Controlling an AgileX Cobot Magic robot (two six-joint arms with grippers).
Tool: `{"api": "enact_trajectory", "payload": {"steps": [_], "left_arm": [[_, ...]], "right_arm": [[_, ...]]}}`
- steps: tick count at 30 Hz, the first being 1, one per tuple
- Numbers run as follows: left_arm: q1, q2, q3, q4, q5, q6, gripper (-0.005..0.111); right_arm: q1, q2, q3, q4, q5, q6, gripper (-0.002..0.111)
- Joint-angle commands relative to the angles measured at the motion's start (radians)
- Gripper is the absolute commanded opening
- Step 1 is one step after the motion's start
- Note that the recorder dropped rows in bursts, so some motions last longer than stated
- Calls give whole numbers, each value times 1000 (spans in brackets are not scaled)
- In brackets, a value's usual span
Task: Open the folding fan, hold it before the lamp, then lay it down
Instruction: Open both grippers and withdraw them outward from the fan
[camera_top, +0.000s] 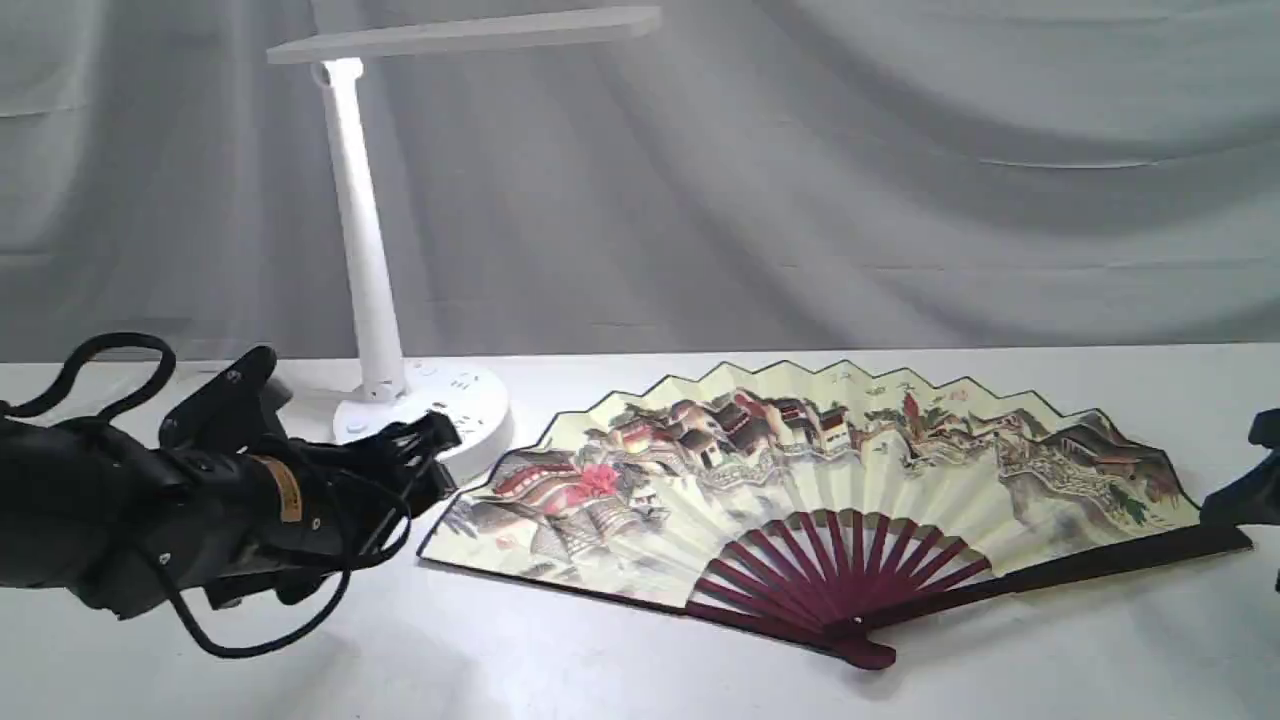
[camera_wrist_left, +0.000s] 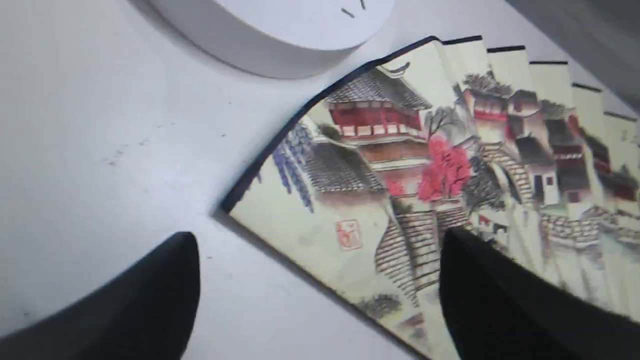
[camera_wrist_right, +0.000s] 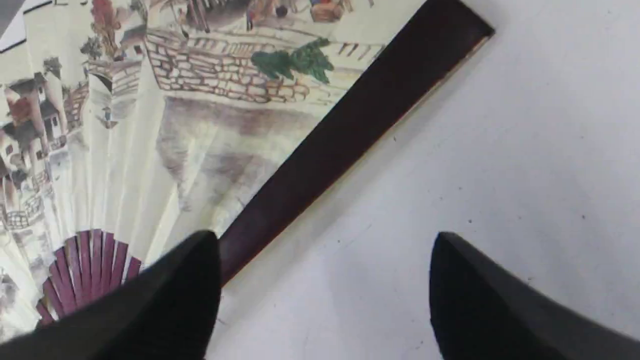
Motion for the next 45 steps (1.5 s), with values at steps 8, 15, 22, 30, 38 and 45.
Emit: {"api": "enact_trajectory", "payload": {"steps": [8, 15, 22, 30, 38, 45], "left_arm": [[1, -159, -2, 222, 358, 59, 67], [1, -241, -2, 208, 553, 194, 67], [1, -307, -2, 49, 638, 512, 62], [1, -372, -2, 45, 739, 582, 13], [2, -398, -2, 29, 851, 689, 0], [74, -398, -2, -104, 841, 808, 0]], "right_arm": [[149, -19, 3, -175, 12, 30, 60], [240, -108, 3, -388, -11, 182, 60], [320, -245, 3, -710, 0, 393, 56], [462, -303, 3, -1132, 100, 691, 55], [573, -303, 3, -1189, 140, 759, 54], [575, -304, 11, -1160, 216, 770, 40]]}}
